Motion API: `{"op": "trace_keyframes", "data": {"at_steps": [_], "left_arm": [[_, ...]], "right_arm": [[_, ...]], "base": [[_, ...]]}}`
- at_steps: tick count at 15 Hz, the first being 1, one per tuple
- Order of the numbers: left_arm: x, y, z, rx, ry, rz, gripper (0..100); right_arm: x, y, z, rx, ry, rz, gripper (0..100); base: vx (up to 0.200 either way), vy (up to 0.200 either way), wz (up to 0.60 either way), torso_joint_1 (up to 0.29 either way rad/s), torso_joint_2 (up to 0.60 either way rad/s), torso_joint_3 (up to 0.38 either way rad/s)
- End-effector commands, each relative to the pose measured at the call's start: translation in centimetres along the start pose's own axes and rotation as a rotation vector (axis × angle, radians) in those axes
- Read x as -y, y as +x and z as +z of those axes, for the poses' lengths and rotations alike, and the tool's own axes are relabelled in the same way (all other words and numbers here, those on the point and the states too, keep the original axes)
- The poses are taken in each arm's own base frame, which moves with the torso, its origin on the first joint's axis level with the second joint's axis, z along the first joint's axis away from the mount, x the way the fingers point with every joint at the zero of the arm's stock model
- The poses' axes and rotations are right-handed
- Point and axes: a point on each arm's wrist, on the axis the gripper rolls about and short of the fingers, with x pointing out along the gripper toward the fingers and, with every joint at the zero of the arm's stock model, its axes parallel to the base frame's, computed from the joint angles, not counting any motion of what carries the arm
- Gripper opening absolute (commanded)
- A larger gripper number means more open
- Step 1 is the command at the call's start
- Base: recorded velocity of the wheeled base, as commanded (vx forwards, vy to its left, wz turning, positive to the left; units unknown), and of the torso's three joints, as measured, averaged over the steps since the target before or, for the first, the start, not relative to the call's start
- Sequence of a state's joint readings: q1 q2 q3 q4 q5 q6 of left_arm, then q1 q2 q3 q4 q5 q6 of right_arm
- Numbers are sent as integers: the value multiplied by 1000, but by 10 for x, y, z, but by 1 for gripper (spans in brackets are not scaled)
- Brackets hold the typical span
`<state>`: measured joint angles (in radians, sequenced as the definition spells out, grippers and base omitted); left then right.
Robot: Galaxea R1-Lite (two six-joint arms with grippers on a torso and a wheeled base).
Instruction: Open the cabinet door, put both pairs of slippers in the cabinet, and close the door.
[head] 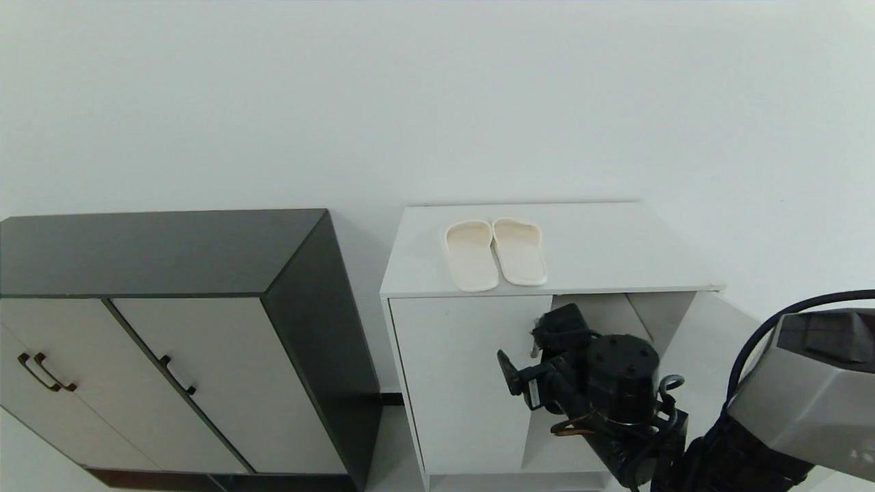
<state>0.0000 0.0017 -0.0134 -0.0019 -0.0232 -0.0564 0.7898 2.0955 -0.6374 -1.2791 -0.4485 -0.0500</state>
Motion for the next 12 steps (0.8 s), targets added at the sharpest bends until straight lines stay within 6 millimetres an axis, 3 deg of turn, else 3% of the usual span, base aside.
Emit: {"op": "trace_keyframes", "data": {"at_steps": [1, 3, 5, 12], "left_arm": [[0, 0, 0, 2, 0, 0, 0], [0, 0, 0, 0, 0, 0, 0], [0, 0, 0, 0, 0, 0, 0], [0, 0, 0, 0, 0, 0, 0]], "right_arm": [[-8, -9, 69, -2, 121, 34, 100], [-22, -11, 111, -48, 200, -22, 100], [-31, 1, 138, -32, 290, -115, 100], [-39, 29, 106, 26, 237, -177, 100]], "base": [[0, 0, 0, 0, 0, 0], [0, 0, 0, 0, 0, 0], [0, 0, 0, 0, 0, 0], [0, 0, 0, 0, 0, 0]]}}
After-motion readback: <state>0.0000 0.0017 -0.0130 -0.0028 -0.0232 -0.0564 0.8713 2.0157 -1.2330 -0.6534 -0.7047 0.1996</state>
